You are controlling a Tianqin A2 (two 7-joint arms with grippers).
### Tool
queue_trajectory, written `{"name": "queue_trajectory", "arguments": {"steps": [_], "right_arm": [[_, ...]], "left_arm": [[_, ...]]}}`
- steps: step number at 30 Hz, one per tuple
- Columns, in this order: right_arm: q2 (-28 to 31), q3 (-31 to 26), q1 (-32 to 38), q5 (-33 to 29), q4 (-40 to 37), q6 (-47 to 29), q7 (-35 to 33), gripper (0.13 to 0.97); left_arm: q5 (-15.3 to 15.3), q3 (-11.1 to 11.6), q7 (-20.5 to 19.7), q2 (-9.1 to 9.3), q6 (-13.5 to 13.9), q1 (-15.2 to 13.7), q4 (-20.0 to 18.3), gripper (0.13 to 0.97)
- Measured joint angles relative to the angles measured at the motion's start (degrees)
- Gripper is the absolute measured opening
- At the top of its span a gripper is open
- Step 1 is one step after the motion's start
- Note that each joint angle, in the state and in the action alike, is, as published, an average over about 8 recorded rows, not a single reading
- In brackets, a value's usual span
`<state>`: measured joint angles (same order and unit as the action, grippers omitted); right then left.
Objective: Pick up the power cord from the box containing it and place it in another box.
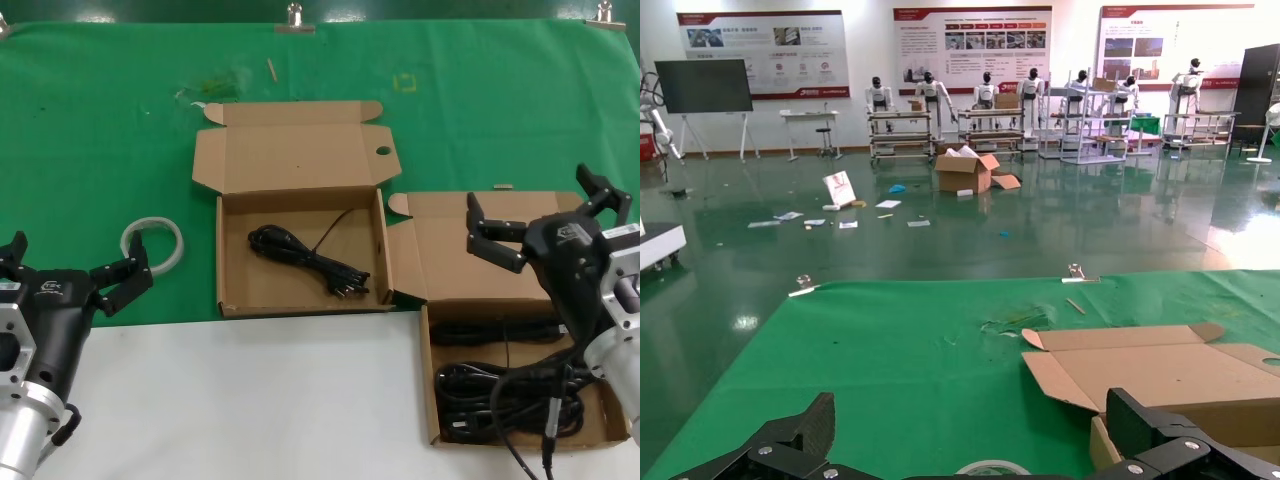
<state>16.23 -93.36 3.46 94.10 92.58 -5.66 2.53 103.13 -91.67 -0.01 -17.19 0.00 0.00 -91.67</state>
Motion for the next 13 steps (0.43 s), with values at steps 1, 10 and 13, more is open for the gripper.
{"name": "queue_trajectory", "arguments": {"steps": [1,10,13], "right_arm": [[0.1,0.1,-0.2,0.5,0.0,0.3,-0.1,0.966],[0.5,0.9,-1.8,4.8,-0.5,3.0,-1.3,0.966],[0.6,1.0,-2.1,5.5,-0.5,3.5,-1.5,0.966]], "left_arm": [[0.0,0.0,0.0,0.0,0.0,0.0,0.0,0.922],[0.0,0.0,0.0,0.0,0.0,0.0,0.0,0.964],[0.0,0.0,0.0,0.0,0.0,0.0,0.0,0.964]]}}
